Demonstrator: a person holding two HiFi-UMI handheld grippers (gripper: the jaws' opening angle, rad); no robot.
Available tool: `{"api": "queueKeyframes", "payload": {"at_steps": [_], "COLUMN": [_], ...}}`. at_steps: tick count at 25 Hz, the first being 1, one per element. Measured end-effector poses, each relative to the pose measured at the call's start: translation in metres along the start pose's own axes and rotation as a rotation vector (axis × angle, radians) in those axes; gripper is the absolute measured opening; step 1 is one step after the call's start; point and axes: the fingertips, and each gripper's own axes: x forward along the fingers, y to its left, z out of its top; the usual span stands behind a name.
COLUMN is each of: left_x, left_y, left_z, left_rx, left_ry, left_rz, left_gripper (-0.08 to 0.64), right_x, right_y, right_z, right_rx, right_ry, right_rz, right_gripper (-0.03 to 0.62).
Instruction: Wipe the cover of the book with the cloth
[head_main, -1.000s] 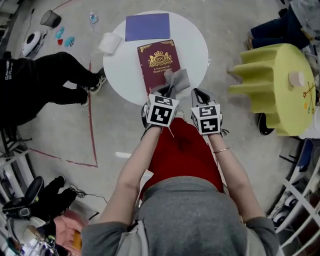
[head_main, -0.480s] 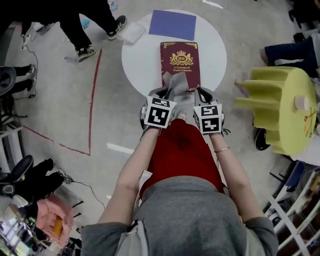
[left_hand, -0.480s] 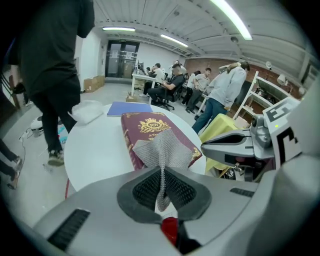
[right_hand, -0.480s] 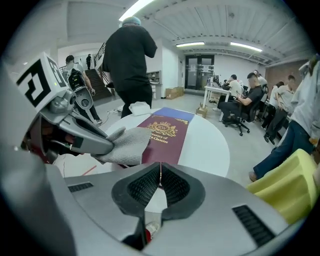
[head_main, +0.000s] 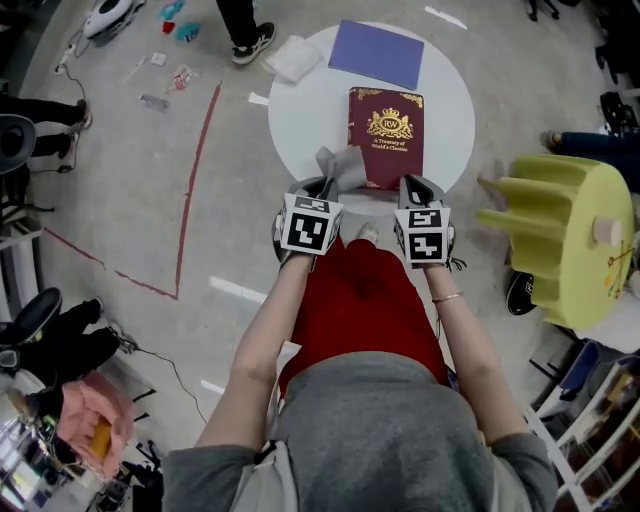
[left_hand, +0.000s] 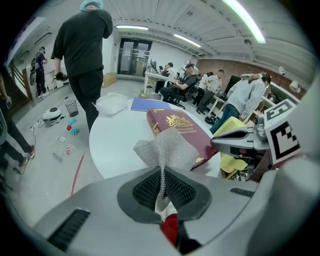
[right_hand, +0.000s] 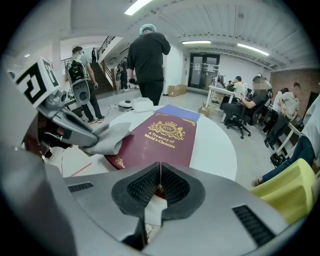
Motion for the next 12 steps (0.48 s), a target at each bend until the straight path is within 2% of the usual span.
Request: {"api": "queueKeyframes", "payload": {"at_steps": [6, 12], "left_x": [0.000, 0.009], "left_y": [0.034, 0.052], "left_z": [0.022, 0.073], "left_rx": [0.006, 0.080], "left_ry": [-0.032, -0.105], "left_rz": [0.049, 0.068], "left_gripper": [0.025, 0.025], "right_x": [0.008, 0.013], "right_y": [0.000, -0.007], "right_z": [0.005, 0.012], "right_rx": [0.027, 0.052], "right_ry": [0.025, 0.028], "right_rz": [-0.010, -0.038], "right_gripper": [0.029, 0.029]}}
